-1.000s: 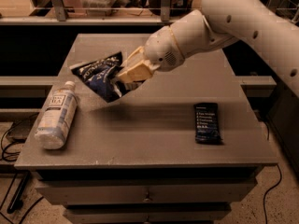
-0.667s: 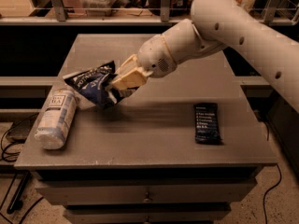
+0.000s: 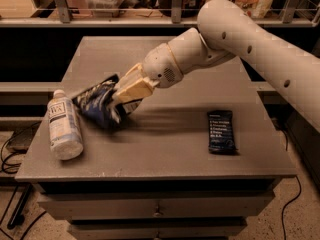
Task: Move blue chip bag near blue plastic bottle
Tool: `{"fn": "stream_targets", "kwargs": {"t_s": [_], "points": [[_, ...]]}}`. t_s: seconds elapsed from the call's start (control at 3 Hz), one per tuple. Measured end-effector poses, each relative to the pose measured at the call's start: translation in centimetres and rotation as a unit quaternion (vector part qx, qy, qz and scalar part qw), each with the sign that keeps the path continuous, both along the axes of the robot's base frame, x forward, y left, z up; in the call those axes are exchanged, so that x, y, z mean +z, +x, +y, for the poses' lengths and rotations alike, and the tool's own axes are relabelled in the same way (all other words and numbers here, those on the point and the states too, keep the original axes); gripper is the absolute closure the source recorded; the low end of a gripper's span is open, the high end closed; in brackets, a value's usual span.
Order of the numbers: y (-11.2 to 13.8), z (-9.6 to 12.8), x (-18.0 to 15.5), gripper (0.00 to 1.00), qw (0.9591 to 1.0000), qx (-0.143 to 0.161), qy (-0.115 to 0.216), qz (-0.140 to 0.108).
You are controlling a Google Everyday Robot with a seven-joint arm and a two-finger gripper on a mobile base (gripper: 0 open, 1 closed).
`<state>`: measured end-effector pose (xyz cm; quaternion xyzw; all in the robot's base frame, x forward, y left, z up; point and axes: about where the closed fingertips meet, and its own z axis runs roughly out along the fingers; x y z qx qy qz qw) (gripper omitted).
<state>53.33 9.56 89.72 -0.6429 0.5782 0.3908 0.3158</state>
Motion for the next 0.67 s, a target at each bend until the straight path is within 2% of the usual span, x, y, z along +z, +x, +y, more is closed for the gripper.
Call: {"fn": "stream_targets", "kwargs": {"t_s": [0.33,0.67], "points": [[-0.11,0.22,-0.01,0.04,1.0,0.002,0.0,0.0],[-0.17,0.33,-0.02,0.0,1.0,0.004,0.0,0.0]]}}
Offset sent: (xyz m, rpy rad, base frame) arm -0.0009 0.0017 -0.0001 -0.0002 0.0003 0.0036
